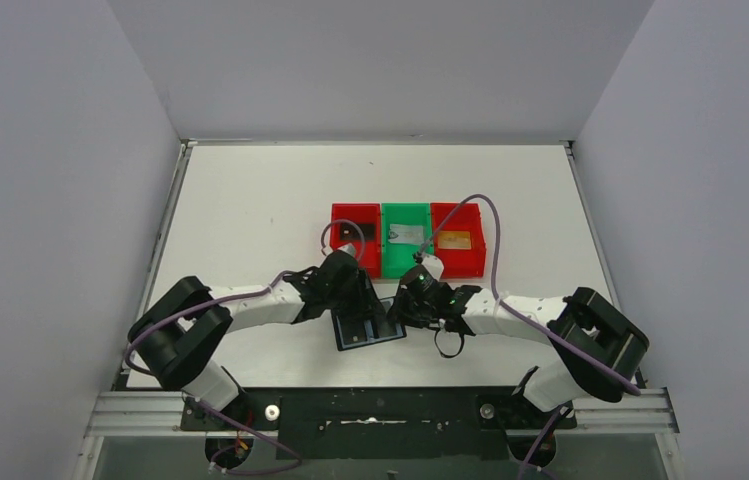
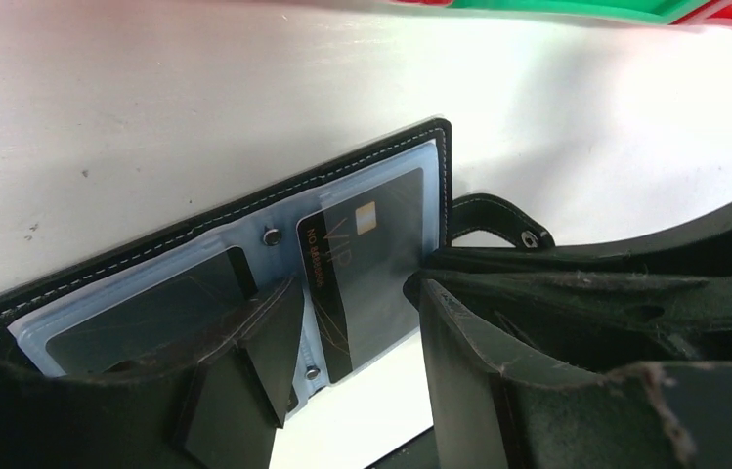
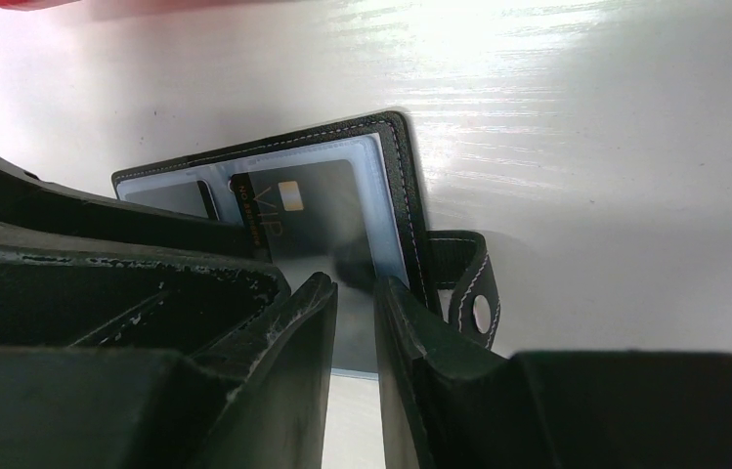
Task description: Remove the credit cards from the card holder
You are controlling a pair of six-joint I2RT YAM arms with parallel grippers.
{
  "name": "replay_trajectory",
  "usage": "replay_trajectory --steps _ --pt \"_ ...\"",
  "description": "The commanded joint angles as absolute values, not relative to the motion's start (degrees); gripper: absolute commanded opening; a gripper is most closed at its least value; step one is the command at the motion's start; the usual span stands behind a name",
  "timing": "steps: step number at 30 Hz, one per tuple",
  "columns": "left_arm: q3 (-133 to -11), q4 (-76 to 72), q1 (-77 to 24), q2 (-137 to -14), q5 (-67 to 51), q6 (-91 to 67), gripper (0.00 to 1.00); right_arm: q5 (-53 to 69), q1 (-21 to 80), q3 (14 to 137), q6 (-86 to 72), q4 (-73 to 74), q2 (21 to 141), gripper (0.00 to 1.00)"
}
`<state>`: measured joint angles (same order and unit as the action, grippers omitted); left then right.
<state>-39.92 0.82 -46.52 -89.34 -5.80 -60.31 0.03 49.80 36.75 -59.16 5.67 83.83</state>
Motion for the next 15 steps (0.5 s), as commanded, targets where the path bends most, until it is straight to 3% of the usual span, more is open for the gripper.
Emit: replay_trajectory --steps 1,7,15 --pt "-42.36 6.12 -47.05 -91.57 -1.77 -58.68 0.47 -2.12 49.00 36.06 -59.29 6.61 84.47 0.24" --pt "-42.56 5.23 -47.97 -93.62 -2.36 -59.23 0.45 -0.54 48.17 34.08 -60.21 4.05 84.18 0.24" --pt "-37.23 -3.99 -47.95 -92.74 -4.29 -63.29 0.34 2.31 46.37 31.60 -61.23 1.09 84.79 0.21"
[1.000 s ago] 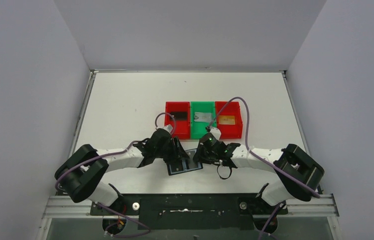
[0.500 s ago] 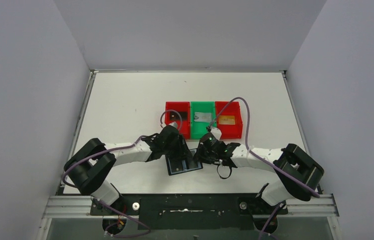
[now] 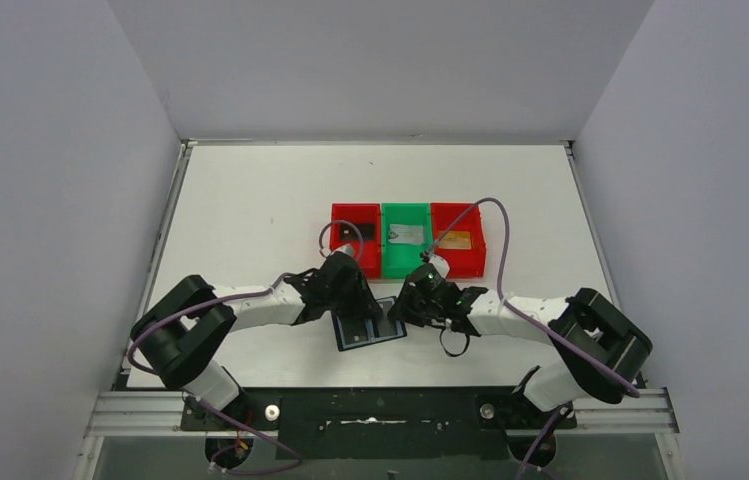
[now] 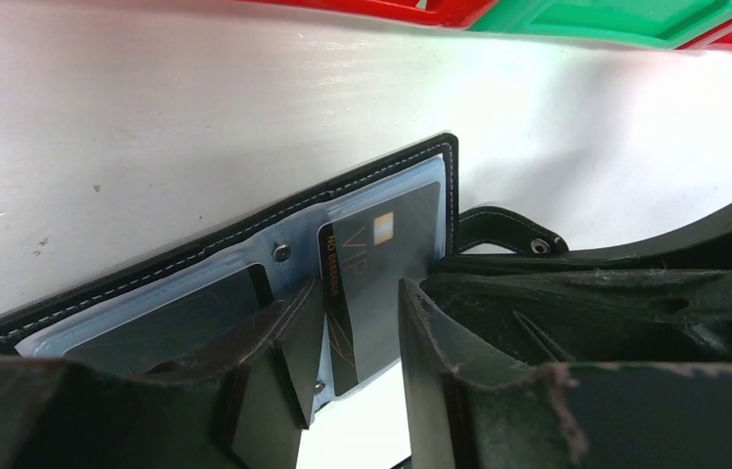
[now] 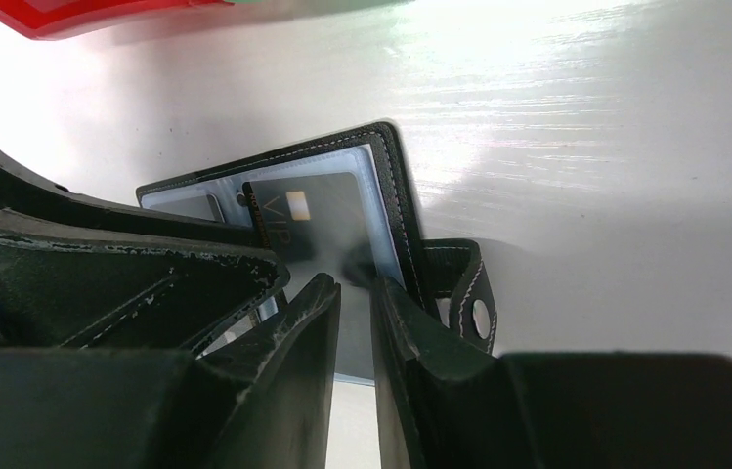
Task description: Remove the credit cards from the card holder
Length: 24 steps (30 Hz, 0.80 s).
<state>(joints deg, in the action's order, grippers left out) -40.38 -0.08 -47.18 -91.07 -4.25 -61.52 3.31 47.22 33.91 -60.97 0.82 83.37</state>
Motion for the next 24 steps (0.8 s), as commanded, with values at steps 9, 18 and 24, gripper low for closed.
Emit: replay_trajectory --steps 9,18,24 --pt "-32.66 -13.73 -47.93 -91.99 -6.98 -65.49 0.15 4.28 45.35 31.11 -61.37 0.07 86.55 0.19" --pt "-31.20 -18.16 -47.91 -91.61 -8.86 -66.07 0.00 4.82 45.17 31.20 -61.35 -0.18 87.10 0.19" --pt "-30.43 -16.75 -47.90 -89.21 -7.91 -65.12 0.00 4.22 45.18 31.18 -61.23 0.05 86.66 0.20"
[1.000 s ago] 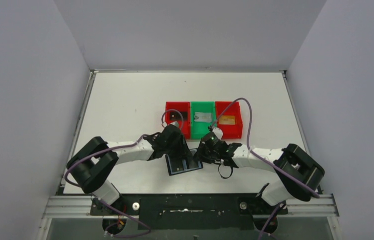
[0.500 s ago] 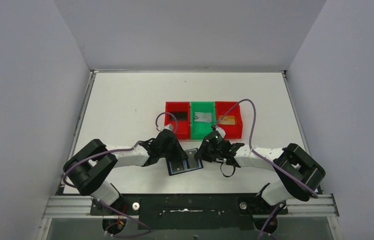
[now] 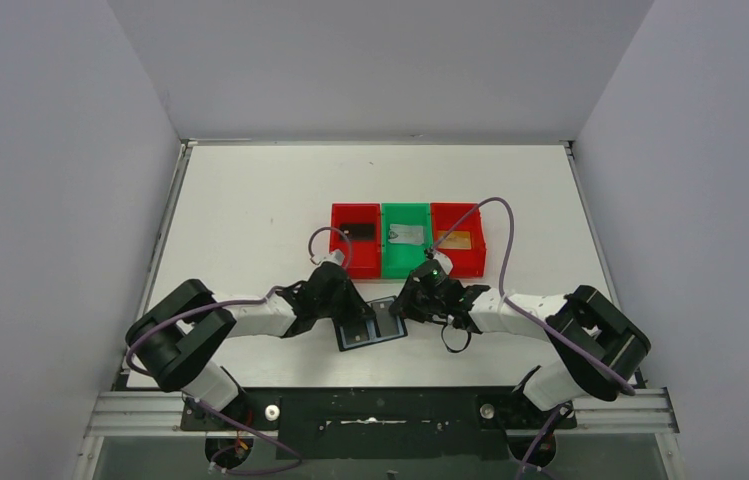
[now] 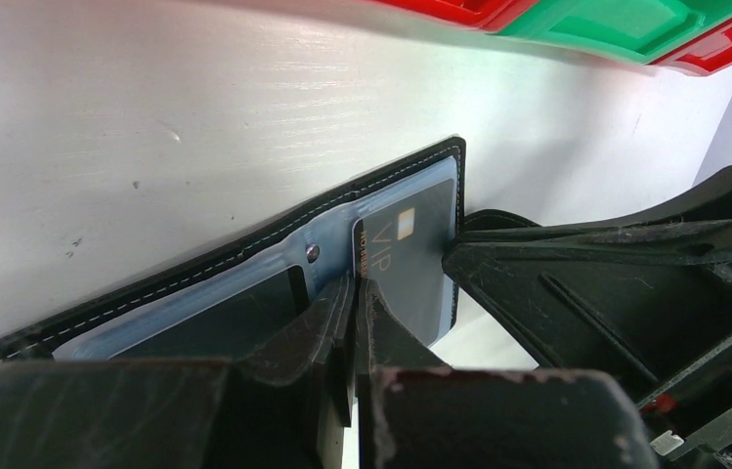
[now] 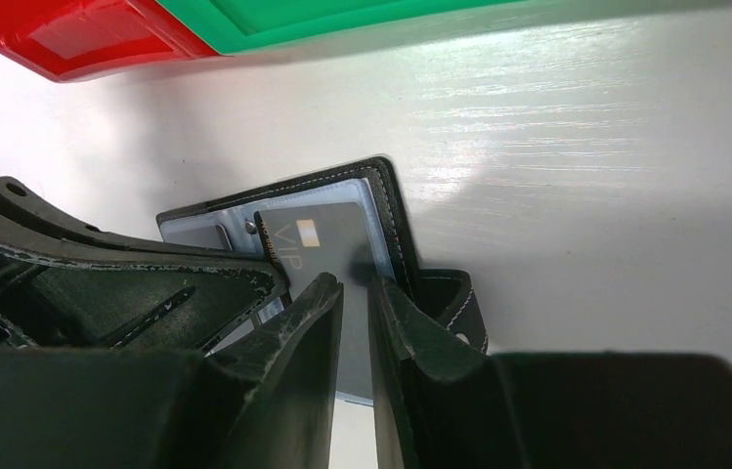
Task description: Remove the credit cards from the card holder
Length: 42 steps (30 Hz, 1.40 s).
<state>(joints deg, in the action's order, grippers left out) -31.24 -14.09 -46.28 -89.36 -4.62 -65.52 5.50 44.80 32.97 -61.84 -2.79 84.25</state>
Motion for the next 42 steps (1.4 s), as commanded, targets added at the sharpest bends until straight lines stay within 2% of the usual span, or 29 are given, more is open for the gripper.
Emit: replay_trajectory --steps 1,13,41,42 --pt "-30.37 -16.02 -47.86 -88.74 -7.58 -64.86 0.00 4.17 45.19 31.20 -61.18 0.03 86.70 0.20" --pt "-29.96 -9.33 -47.85 -82.14 -5.56 -63.02 0.00 4.04 45.17 31.73 -60.93 0.40 87.27 0.22" --pt "-26.98 -4.79 -48.16 -74.76 -3.44 -66.59 0.00 5.00 45.27 32.60 -59.94 -0.08 88.46 0.23" --pt "-27.05 -4.98 -48.15 -74.79 -3.36 -66.70 0.02 5.04 45.27 32.65 -59.90 -0.11 88.58 0.23"
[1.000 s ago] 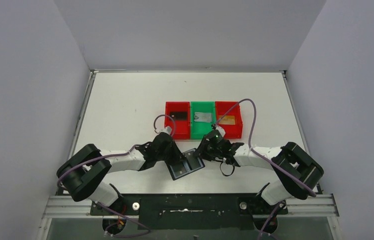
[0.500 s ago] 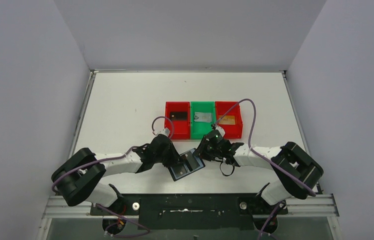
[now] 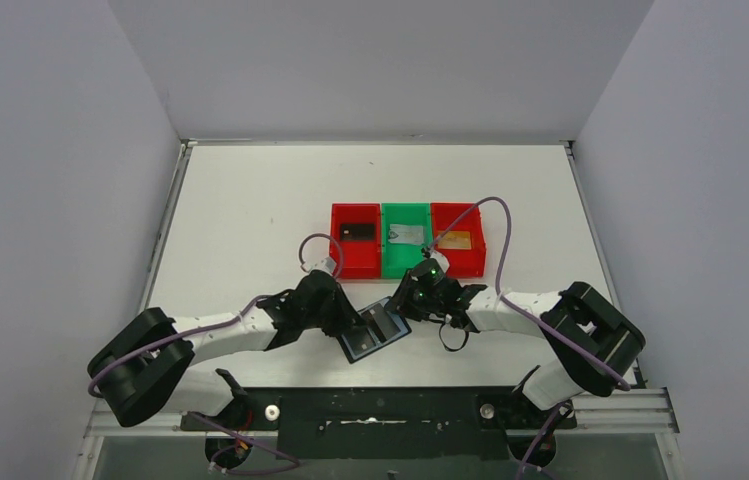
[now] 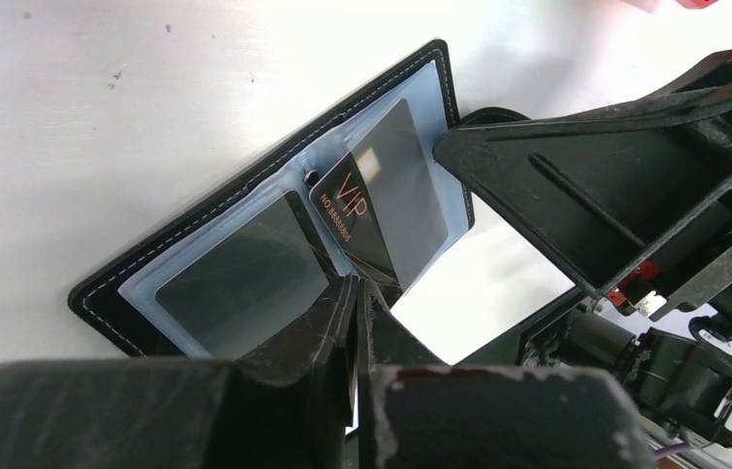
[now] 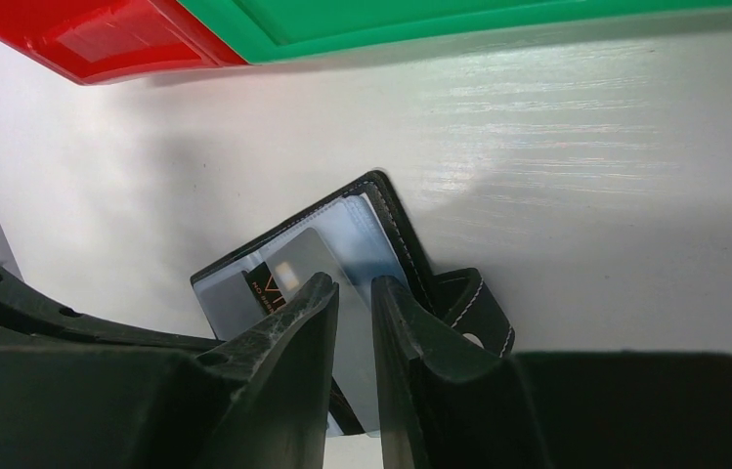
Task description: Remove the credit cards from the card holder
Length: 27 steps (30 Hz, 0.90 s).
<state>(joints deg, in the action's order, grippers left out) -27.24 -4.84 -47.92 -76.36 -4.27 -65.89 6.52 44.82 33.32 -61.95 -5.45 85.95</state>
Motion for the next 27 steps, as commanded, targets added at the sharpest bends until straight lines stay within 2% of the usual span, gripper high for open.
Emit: replay_trajectory --steps 1,4,7,18,27 --pt "-27.07 -5.38 -48.16 -74.94 -3.41 -66.89 0.10 5.08 45.26 32.69 -59.92 -0.11 88.71 0.24" --pt "-27.20 -7.14 -48.16 -75.61 -3.82 -67.40 0.29 5.26 45.22 32.77 -60.17 0.16 89.10 0.23" --pt "-27.33 -8.30 -48.16 -76.82 -4.04 -68.17 0.39 4.96 45.25 32.62 -60.46 0.65 88.91 0.23" --pt "-28.66 -10.52 -48.16 -80.20 -2.91 -69.05 0.42 5.27 45.21 32.78 -60.30 0.79 89.47 0.23" --pt "-33.62 -0.37 -48.12 -84.41 -0.59 -68.92 0.42 5.16 45.22 32.76 -60.38 0.80 89.30 0.23"
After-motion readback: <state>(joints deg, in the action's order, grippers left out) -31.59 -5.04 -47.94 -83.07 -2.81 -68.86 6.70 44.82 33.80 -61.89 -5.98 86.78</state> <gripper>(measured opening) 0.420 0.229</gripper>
